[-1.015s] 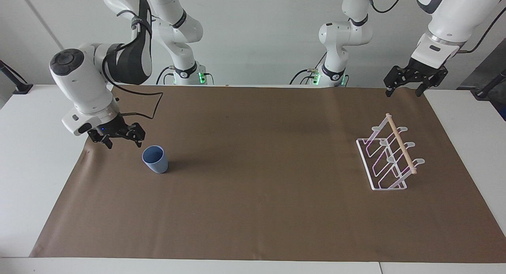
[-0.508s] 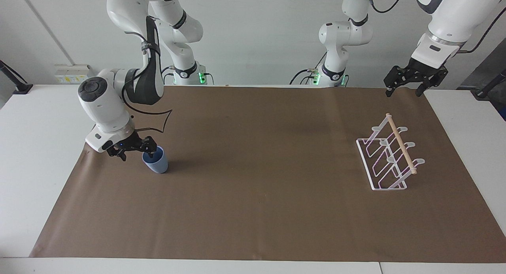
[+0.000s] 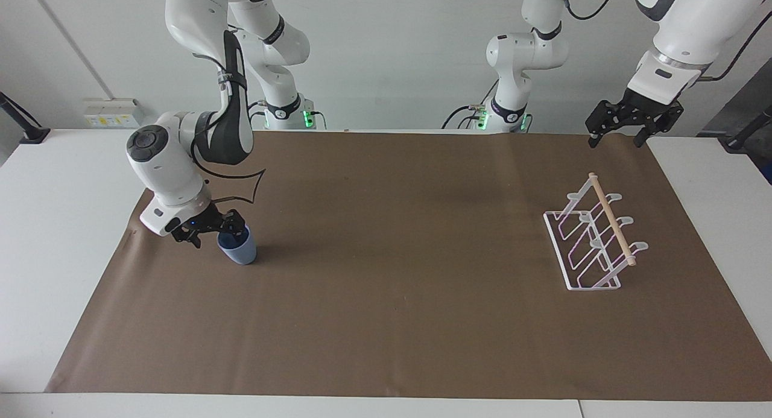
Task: Hang cup on cup holder
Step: 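Reach the right gripper down and grasp the blue cup's rim, then lift the blue cup with the right gripper and tip it sideways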
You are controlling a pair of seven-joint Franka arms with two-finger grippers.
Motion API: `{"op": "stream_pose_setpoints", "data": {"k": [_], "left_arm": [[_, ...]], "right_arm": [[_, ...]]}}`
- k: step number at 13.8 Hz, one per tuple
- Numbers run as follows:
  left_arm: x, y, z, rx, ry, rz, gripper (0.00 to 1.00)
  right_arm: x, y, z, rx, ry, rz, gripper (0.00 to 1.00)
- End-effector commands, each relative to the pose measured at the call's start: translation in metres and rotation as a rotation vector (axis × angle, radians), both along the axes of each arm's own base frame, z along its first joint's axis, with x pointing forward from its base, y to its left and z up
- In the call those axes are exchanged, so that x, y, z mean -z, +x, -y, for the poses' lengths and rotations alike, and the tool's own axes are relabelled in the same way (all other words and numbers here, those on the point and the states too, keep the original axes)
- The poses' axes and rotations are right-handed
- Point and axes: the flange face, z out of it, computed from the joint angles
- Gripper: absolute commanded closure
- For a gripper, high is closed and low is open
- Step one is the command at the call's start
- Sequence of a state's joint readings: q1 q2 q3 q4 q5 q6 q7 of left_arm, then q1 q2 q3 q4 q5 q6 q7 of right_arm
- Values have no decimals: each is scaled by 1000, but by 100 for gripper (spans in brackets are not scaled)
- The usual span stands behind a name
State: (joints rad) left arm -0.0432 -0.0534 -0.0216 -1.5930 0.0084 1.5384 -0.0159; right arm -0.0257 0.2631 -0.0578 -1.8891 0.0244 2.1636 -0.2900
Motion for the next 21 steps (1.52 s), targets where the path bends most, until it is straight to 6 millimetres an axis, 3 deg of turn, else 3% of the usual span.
{"op": "stream_pose_setpoints", "data": {"k": [1,3,5,11,14,21], "left_arm": [[-2,-6,-5,0,17,1,0],[-2,-6,-5,0,17,1,0],[-2,-6,-5,0,17,1,0],[-2,-6,-5,0,17,1,0],[-2,-6,-5,0,17,1,0],[-2,-6,-5,0,17,1,0]], "right_arm": [[2,-1,6,-24,33,16,18],[2,-2,6,-24,34,12,53],[4,-2,3,-19,36,5,100],[-5,2,-3,-7,58,3,100],[-34,10,-13,-26,97,17,100],[-94,21,-38,35,415,28,100]]}}
